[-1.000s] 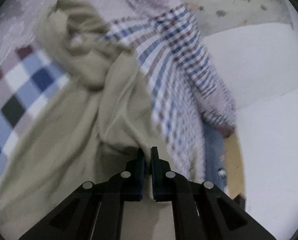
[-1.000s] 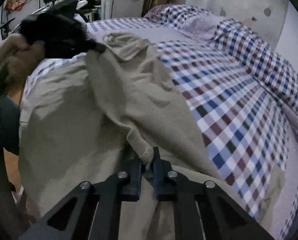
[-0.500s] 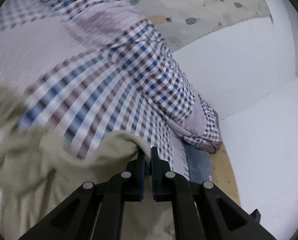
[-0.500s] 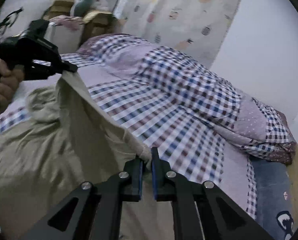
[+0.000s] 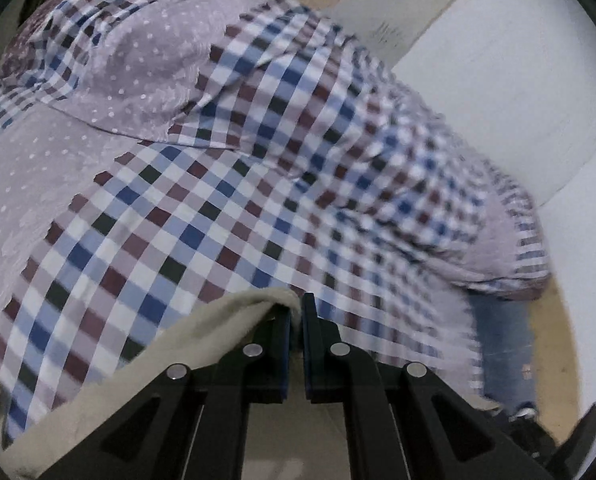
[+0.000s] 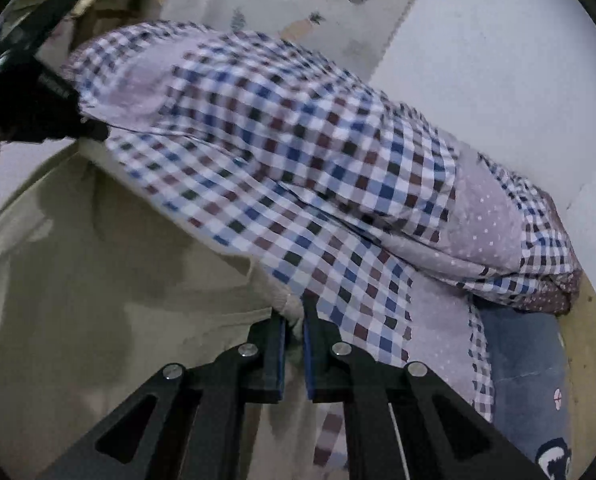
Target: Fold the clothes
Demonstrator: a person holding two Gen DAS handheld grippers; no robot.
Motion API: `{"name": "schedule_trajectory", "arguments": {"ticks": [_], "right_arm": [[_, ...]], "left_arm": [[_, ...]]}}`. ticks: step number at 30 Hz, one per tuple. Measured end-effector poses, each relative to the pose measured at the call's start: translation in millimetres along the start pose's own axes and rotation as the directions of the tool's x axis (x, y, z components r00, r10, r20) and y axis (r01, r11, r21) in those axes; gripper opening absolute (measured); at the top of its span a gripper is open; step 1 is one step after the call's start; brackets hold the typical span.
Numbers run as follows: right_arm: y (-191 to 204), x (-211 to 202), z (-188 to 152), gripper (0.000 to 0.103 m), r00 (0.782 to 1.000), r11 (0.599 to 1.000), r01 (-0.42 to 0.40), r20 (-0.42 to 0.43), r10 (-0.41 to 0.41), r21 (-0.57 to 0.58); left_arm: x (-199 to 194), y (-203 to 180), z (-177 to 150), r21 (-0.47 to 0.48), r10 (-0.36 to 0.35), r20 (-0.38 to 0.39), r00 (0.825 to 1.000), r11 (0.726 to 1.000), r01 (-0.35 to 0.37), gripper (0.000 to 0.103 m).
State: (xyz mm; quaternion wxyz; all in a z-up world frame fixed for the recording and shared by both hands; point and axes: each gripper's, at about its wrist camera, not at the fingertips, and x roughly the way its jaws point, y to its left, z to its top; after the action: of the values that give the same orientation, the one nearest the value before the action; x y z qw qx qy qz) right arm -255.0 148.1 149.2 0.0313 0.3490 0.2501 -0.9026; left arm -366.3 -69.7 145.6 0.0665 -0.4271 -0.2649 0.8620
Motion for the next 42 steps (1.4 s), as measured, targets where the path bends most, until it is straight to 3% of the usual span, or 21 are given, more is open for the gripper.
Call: {"name": "schedule_trajectory", "arguments": {"ticks": [5, 9, 12, 14, 17, 18, 19, 20, 21, 22, 23, 25, 29, 33, 37, 42], "right_arm": [[4, 76, 4, 0.005, 0.997, 1.000, -0.005, -0.080, 0.007, 0.019], [14, 132, 2, 0.005, 0.988, 0.998, -0.039, -0.144, 0.045, 0.043], [17, 166, -4, 0.006, 0.975, 0.991, -0.086, -0.196, 0.106, 0.105], [13, 172, -9, 0.009, 0.977, 0.986, -0.090, -0.182, 0.115, 0.143], [3, 175, -14, 0.039, 0.981, 0.974, -0.091, -0.149, 0.124, 0.209], [-3, 173, -15, 0.059, 0.985, 0.969, -0.076, -0.135, 0.110, 0.236], [-7, 172, -15, 0.067, 0.987, 0.966, -0.059, -0.130, 0.094, 0.254], [-11, 170, -17, 0.067, 0.988, 0.959, -0.057, -0.123, 0.095, 0.278], [-11, 170, -18, 0.068, 0.987, 0.958, -0.068, -0.122, 0.106, 0.278], [-12, 169, -19, 0.069, 0.986, 0.957, -0.080, -0.121, 0.117, 0.278], [-11, 167, -19, 0.069, 0.986, 0.962, -0.071, -0.128, 0.108, 0.262], [-6, 162, -19, 0.069, 0.985, 0.968, -0.078, -0.133, 0.112, 0.237], [-15, 120, -23, 0.070, 0.986, 0.952, -0.131, -0.066, 0.155, 0.277], [-48, 52, -39, 0.074, 0.973, 0.911, -0.227, 0.045, 0.225, 0.344], [-103, -39, -91, 0.081, 0.959, 0.863, -0.283, 0.144, 0.245, 0.418], [-135, -153, -189, 0.089, 0.964, 0.832, -0.243, 0.217, 0.151, 0.499]], "left_arm": [[56, 10, -3, 0.005, 0.101, -0.014, 0.995, 0.995, -0.101, 0.003], [98, 33, -1, -0.033, 0.146, -0.081, 0.986, 0.988, -0.149, 0.003], [125, 54, -3, -0.049, 0.131, -0.172, 0.976, 0.989, -0.142, 0.005], [124, 62, -1, -0.066, 0.076, -0.184, 0.980, 0.994, -0.090, 0.005], [110, 66, 8, -0.095, -0.006, -0.198, 0.980, 0.995, -0.013, 0.007], [104, 65, 10, -0.105, -0.033, -0.197, 0.980, 0.994, 0.012, 0.009], [98, 64, 13, -0.110, -0.064, -0.195, 0.979, 0.993, 0.043, 0.020], [90, 62, 16, -0.104, -0.094, -0.180, 0.979, 0.992, 0.076, 0.042], [80, 60, 19, -0.091, -0.112, -0.147, 0.983, 0.991, 0.099, 0.056], [72, 59, 23, -0.092, -0.129, -0.122, 0.984, 0.989, 0.118, 0.080], [65, 62, 25, -0.113, -0.146, -0.110, 0.983, 0.985, 0.134, 0.089], [53, 67, 30, -0.143, -0.174, -0.093, 0.980, 0.977, 0.159, 0.089], [18, 78, 26, -0.067, -0.097, -0.043, 0.994, 0.993, 0.094, 0.089], [-46, 117, 5, -0.049, -0.036, 0.055, 0.998, 0.998, 0.038, 0.089], [-119, 161, -43, -0.006, 0.025, 0.119, 0.993, 1.000, -0.025, 0.089], [-212, 194, -124, 0.017, 0.029, 0.155, 0.987, 0.999, -0.032, 0.089]]}}
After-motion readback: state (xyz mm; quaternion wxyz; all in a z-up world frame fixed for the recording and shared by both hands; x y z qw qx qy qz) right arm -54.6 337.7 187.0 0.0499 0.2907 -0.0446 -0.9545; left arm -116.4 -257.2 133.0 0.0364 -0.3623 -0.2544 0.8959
